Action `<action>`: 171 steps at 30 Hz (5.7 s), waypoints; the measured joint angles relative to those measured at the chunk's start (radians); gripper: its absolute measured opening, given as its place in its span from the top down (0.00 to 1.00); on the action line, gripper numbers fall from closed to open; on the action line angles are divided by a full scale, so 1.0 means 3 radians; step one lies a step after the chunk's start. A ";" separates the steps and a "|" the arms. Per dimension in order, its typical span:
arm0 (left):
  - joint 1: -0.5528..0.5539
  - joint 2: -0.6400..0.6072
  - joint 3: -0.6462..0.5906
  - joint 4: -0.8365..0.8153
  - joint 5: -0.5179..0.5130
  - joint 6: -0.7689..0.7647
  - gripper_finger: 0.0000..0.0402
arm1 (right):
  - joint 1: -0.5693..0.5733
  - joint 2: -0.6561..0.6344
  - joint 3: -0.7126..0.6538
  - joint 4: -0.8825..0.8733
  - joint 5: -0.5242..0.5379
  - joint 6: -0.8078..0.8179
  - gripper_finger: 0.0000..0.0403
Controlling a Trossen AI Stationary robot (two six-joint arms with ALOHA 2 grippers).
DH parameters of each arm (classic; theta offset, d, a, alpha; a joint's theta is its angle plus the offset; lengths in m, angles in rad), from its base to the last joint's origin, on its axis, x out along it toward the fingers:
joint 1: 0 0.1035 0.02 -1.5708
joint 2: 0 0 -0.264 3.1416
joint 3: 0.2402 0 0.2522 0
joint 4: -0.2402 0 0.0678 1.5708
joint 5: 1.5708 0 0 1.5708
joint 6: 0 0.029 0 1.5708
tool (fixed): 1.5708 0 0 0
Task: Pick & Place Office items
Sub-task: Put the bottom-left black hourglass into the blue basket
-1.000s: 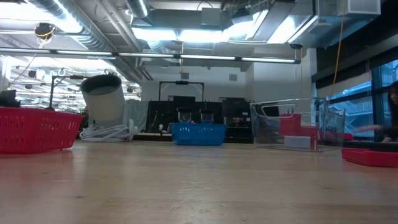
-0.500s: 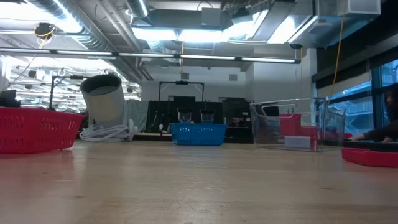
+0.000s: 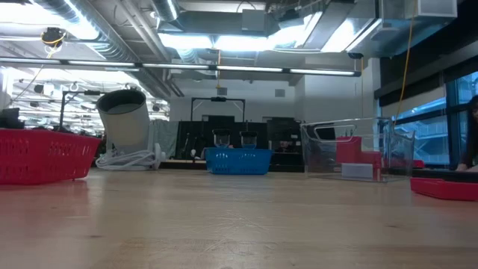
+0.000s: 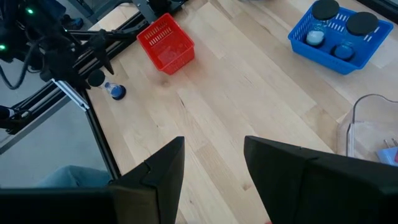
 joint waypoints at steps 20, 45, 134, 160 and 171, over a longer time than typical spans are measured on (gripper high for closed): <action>0.0393 0.0181 0.0000 0.0075 0.0536 -0.0060 0.54 | 0.0000 0.0000 0.0000 0.0000 0.0000 -0.0001 0.58; 0.1655 -0.0081 0.0655 -0.0277 -0.1192 0.0937 0.59 | 0.0000 0.0000 0.0000 0.0001 0.0000 -0.0002 0.58; 0.4724 0.0984 0.0506 0.2586 -0.0784 0.1435 0.59 | 0.0000 0.0001 0.0000 0.0140 -0.0051 -0.0002 0.58; 0.4700 0.1346 0.0511 0.2637 -0.1105 0.0704 0.59 | 0.0000 0.0001 0.0000 0.0151 -0.0060 -0.0002 0.58; 0.4701 0.1448 0.0502 0.2640 -0.1048 0.0671 0.58 | 0.0000 0.0001 0.0000 0.0161 -0.0058 -0.0002 0.58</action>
